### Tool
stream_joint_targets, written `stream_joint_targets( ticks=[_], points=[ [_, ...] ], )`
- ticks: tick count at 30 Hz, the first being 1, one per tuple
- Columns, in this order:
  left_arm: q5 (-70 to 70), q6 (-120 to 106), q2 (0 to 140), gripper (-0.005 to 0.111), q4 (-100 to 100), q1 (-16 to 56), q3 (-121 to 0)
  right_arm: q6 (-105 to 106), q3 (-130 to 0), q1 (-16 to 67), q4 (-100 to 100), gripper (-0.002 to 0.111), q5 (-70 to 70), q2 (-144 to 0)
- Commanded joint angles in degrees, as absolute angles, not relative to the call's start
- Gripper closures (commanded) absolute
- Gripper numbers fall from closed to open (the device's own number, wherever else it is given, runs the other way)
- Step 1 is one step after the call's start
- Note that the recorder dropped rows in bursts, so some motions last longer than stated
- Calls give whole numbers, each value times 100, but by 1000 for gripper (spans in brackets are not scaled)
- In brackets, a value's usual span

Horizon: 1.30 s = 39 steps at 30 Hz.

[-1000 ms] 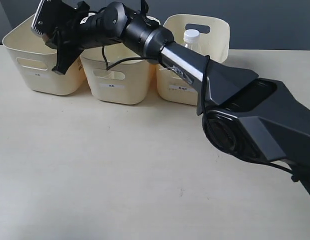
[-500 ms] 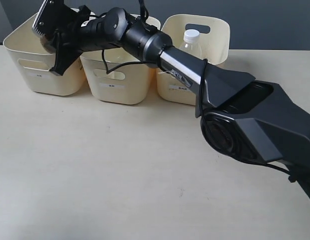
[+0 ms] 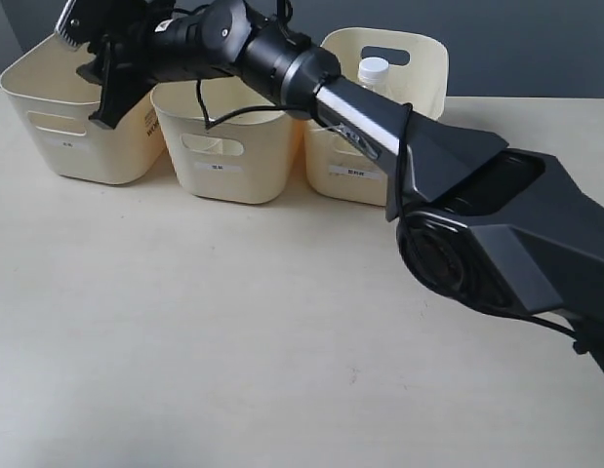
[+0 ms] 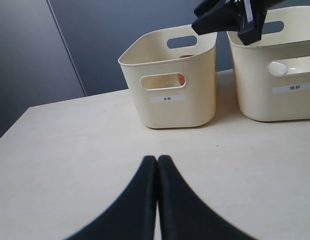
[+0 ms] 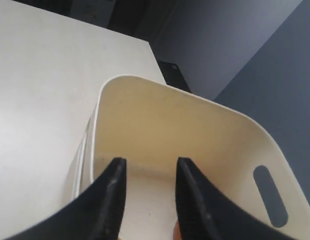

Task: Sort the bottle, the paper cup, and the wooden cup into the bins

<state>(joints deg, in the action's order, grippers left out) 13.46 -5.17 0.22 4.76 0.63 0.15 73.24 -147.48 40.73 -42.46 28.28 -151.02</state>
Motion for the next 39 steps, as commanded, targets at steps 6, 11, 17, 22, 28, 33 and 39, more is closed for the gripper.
stream_joint_targets(
  ticks=[6,11,17,22,28,33,39],
  points=[
    [1329,-508,0,107,456,83,0,6812,-14768,4056,-3926,74,3510,-14348],
    [1329,-508,0,107,456,83,0,6485,-14768,4066,-3784,83,4326,-13928],
    [1329,-508,0,107,456,83,0,6108,-14768,4238,-3331,108,5279,-13308],
    [1329,-508,0,107,456,83,0,5515,-14768,4453,-3051,108,5450,-12901],
    [1329,-508,0,107,456,83,0,4978,-14768,4539,-3771,108,6426,-12481],
    [1329,-508,0,107,456,83,0,4885,-14768,4539,-4900,108,6825,-12424],
    [1329,-508,0,107,456,83,0,4885,-14768,4539,-5270,108,6825,-12424]
  ],
)
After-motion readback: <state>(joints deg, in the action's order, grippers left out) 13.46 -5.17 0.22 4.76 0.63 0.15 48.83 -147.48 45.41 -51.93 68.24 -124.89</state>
